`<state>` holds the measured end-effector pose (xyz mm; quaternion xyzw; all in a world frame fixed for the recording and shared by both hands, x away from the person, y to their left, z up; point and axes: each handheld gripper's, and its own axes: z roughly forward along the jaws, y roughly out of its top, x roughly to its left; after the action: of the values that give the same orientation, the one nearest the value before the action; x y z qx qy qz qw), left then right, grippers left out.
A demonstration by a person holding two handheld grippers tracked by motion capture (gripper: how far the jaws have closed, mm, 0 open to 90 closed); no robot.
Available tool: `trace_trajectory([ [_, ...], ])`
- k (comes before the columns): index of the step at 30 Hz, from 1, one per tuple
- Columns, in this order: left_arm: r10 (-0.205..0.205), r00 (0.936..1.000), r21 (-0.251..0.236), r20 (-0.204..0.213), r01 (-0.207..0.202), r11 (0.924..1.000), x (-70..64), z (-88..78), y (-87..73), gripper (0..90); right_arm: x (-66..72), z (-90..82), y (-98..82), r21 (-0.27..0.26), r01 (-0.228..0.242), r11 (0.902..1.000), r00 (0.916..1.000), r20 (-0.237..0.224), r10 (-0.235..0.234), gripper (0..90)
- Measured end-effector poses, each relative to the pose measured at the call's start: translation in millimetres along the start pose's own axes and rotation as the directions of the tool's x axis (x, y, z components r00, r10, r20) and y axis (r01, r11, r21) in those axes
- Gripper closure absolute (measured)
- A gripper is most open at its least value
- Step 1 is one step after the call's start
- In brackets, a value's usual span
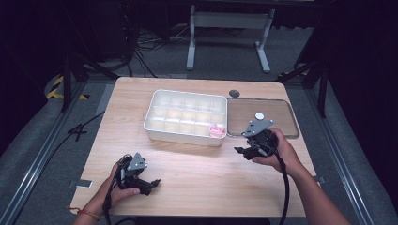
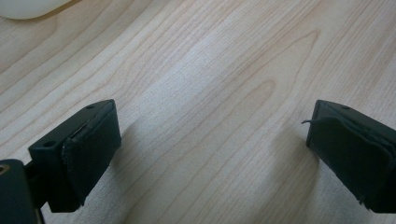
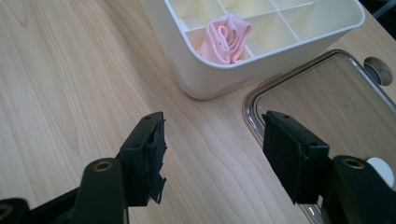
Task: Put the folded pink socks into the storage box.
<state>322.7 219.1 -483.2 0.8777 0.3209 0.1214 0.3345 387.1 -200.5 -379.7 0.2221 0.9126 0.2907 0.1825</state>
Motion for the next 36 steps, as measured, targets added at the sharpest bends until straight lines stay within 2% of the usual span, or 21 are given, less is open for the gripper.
trace_trajectory([
  [9,0.001,1.0000,0.000,0.000,-0.001,1.0000,0.0,0.0,0.0,3.2,3.4,-4.0,-20.1,0.004,-0.015,0.9999,0.9997,0.020,0.015,38.9],
  [26,0.000,1.0000,0.000,0.000,0.000,1.0000,0.0,0.0,0.0,3.2,7.9,-6.9,-64.0,0.010,-0.074,0.9972,0.9960,0.052,0.073,38.6],
  [36,-0.003,1.0000,-0.001,-0.001,0.003,1.0000,-0.3,0.1,-0.1,3.2,11.6,-6.1,-81.1,0.036,-0.080,0.9962,0.9953,0.058,0.078,38.6],
])
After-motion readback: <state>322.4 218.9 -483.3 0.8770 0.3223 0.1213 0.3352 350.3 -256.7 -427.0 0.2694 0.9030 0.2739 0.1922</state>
